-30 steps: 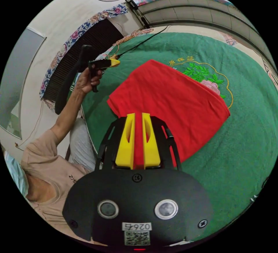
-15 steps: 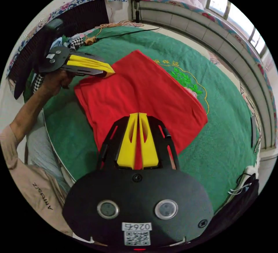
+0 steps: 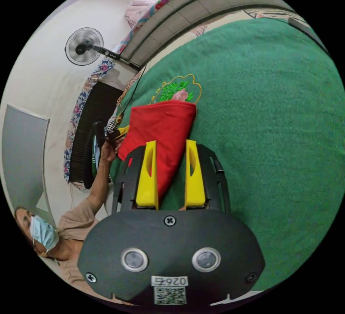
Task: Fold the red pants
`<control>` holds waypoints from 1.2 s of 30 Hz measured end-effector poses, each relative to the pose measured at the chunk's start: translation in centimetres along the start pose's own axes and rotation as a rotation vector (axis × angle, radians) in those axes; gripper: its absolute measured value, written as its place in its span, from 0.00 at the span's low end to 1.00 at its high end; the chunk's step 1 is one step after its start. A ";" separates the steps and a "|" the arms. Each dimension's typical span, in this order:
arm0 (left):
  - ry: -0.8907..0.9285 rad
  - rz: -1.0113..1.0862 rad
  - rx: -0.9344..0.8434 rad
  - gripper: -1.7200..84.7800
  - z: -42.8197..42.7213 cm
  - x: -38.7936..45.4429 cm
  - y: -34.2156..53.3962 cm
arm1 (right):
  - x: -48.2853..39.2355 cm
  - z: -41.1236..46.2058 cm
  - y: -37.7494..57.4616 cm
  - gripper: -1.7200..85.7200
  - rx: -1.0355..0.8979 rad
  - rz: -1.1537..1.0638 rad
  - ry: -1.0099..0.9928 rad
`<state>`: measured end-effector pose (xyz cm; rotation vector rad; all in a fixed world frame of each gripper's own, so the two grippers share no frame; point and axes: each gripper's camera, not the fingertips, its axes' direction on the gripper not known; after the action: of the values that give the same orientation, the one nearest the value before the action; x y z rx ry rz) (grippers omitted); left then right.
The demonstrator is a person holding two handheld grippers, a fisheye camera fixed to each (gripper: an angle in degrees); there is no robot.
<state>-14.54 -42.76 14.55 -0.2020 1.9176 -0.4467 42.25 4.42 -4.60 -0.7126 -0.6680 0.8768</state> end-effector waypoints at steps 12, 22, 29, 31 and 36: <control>0.106 0.074 -0.075 0.20 4.9 0.1 -1.2 | 7.0 1.3 1.5 0.11 0.045 0.070 -0.325; 0.093 0.130 -0.256 0.11 11.2 2.9 -0.7 | 3.8 2.4 5.3 0.06 0.080 -0.099 -0.116; -0.159 0.290 -0.119 0.10 11.7 11.2 2.3 | -5.3 0.4 12.3 0.03 0.194 -0.420 0.254; -0.191 0.350 -0.055 0.10 11.5 14.4 3.1 | -6.8 -1.3 14.9 0.03 0.249 -0.464 0.275; -0.157 0.522 0.076 0.10 14.3 24.9 2.1 | -7.6 -11.2 23.7 0.03 0.545 -0.469 0.345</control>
<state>-10.78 -52.45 -12.33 0.3018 1.7123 -0.1448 36.72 5.59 -31.31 -0.1881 -0.2440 0.4486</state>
